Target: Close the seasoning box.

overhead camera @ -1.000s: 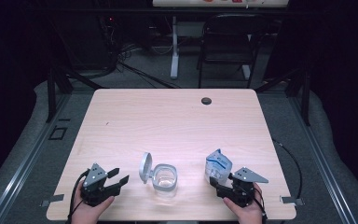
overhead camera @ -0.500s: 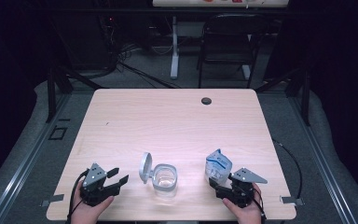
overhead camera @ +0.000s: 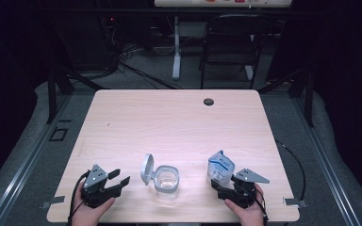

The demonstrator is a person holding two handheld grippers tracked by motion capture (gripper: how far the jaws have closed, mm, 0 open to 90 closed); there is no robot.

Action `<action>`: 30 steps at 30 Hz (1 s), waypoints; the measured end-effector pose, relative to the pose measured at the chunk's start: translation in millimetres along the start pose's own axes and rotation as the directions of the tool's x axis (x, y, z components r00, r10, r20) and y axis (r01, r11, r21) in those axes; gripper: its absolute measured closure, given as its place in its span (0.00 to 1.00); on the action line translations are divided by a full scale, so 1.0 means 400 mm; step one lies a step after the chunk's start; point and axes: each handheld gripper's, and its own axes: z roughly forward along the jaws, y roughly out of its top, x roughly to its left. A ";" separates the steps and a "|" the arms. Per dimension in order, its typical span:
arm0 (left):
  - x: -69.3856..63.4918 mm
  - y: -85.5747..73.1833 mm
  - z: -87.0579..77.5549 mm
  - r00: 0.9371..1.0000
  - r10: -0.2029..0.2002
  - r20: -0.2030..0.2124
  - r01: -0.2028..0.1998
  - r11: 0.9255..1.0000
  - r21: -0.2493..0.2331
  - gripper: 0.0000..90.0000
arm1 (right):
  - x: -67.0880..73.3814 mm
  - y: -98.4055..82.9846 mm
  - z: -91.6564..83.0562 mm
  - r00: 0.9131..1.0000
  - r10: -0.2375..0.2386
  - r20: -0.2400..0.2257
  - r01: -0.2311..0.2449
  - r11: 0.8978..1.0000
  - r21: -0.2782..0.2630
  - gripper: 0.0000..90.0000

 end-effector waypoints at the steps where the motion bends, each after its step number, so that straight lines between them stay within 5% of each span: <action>1: 0.000 0.000 0.000 1.000 -0.003 0.000 0.003 1.000 -0.002 0.55 | -0.003 0.000 0.004 1.000 0.007 -0.004 -0.007 1.000 0.008 0.32; 30: 0.001 0.001 -0.001 1.000 -0.002 -0.004 0.002 1.000 0.001 0.55 | -0.009 -0.001 0.014 0.999 0.030 -0.013 -0.030 0.999 0.030 0.30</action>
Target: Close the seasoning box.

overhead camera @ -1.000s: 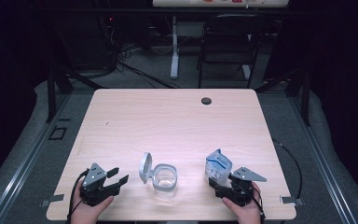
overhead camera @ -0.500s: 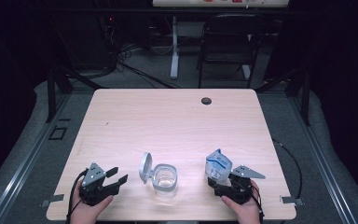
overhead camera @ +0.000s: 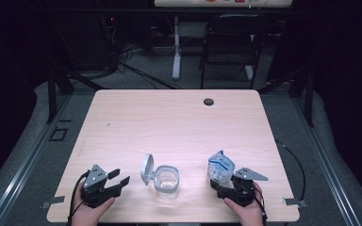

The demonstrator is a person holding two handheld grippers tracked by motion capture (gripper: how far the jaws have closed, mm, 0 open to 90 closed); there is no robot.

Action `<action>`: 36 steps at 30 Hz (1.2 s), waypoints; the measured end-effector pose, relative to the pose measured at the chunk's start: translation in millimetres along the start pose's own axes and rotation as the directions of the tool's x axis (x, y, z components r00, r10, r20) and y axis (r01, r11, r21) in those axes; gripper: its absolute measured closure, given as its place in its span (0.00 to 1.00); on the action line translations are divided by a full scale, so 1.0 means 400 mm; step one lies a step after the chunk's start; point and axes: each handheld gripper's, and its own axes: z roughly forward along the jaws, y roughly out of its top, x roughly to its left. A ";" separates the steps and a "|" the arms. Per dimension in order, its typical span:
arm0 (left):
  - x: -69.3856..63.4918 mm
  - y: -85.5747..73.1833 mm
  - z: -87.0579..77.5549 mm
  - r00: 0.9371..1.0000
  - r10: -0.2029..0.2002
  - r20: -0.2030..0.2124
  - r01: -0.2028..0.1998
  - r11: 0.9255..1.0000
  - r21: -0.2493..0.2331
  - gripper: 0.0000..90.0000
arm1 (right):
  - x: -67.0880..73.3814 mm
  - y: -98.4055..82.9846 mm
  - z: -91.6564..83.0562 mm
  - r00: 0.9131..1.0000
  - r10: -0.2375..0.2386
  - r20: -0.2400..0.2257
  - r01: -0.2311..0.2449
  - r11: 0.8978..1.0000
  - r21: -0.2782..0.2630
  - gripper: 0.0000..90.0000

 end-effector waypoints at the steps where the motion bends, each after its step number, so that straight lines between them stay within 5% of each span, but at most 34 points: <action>1: 0.000 0.000 0.000 1.000 -0.002 0.000 0.002 1.000 -0.002 0.55 | -0.001 0.000 0.000 1.000 0.001 0.003 -0.001 1.000 0.007 0.30; 36: 0.002 0.000 -0.002 1.000 -0.003 -0.002 0.003 1.000 -0.008 0.55 | -0.011 -0.006 0.013 0.999 0.034 -0.013 -0.033 0.999 0.026 0.29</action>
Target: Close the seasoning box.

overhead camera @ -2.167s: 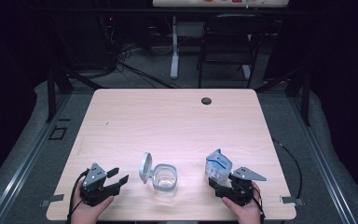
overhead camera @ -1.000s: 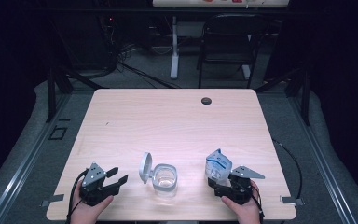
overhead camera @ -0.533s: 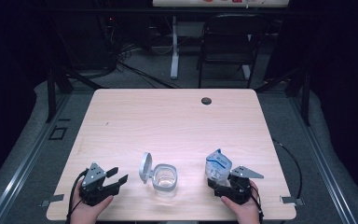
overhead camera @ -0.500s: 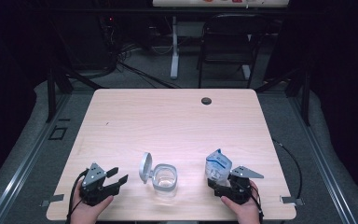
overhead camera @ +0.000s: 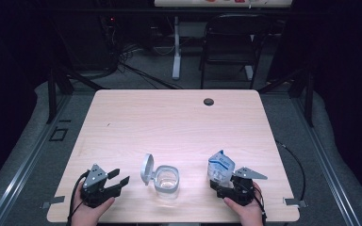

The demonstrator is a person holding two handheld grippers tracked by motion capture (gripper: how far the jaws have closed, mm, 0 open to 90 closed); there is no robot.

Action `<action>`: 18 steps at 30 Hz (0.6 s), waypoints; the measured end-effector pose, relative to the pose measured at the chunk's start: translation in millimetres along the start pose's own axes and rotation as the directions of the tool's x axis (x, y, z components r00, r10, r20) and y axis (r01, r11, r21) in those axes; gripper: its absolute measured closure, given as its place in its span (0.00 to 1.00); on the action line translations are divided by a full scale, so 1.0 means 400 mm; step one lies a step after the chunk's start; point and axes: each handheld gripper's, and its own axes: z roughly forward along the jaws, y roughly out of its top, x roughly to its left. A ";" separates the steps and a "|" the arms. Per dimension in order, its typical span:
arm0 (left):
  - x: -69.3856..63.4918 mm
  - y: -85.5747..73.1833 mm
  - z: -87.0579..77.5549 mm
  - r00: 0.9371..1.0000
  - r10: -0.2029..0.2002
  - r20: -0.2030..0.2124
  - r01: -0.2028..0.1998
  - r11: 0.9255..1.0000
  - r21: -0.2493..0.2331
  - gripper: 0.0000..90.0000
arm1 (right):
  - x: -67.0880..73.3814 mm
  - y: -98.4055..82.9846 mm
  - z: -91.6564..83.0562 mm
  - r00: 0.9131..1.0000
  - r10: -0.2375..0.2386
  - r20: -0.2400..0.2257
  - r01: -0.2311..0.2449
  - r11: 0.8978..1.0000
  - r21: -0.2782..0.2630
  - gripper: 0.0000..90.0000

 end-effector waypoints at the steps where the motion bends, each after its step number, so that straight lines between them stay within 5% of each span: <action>1: 0.001 0.000 0.000 1.000 -0.001 -0.001 0.001 1.000 -0.003 0.55 | -0.002 0.000 0.001 1.000 0.019 -0.015 -0.019 1.000 -0.006 0.28; 18: 0.004 0.001 -0.003 1.000 -0.004 -0.006 0.004 1.000 -0.006 0.55 | -0.002 -0.002 0.018 1.000 0.013 -0.002 -0.013 1.000 0.028 0.27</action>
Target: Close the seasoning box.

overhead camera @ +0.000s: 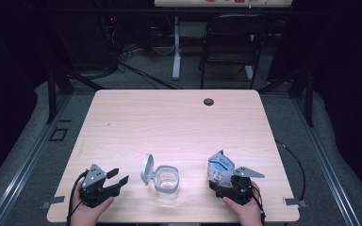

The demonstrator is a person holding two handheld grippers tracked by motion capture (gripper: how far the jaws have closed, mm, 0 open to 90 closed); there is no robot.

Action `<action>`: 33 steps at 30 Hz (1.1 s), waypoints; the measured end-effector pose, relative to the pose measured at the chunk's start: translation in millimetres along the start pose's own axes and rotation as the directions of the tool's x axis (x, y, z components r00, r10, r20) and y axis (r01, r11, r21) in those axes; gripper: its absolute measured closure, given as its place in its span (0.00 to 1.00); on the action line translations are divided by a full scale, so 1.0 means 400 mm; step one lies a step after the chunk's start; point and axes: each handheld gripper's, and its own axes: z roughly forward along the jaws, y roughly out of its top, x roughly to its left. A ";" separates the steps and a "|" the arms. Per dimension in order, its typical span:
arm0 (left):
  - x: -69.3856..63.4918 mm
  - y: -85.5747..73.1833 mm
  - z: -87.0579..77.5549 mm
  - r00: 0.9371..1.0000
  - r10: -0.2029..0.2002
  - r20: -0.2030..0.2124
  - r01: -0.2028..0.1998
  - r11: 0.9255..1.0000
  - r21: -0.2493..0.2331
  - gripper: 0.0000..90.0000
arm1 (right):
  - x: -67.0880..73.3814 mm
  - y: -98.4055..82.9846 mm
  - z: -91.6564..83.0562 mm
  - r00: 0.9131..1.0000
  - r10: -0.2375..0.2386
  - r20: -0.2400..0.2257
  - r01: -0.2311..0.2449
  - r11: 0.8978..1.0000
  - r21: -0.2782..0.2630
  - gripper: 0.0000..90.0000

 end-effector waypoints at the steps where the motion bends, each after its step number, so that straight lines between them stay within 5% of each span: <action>1: 0.000 0.000 0.000 1.000 0.000 0.000 0.000 1.000 0.000 0.55 | 0.000 0.000 0.000 1.000 0.000 0.000 0.000 1.000 0.000 0.27; 33: 0.002 0.000 -0.001 1.000 0.001 -0.002 -0.001 1.000 0.000 0.55 | -0.003 -0.006 0.008 0.999 -0.002 -0.042 0.003 1.000 0.016 0.39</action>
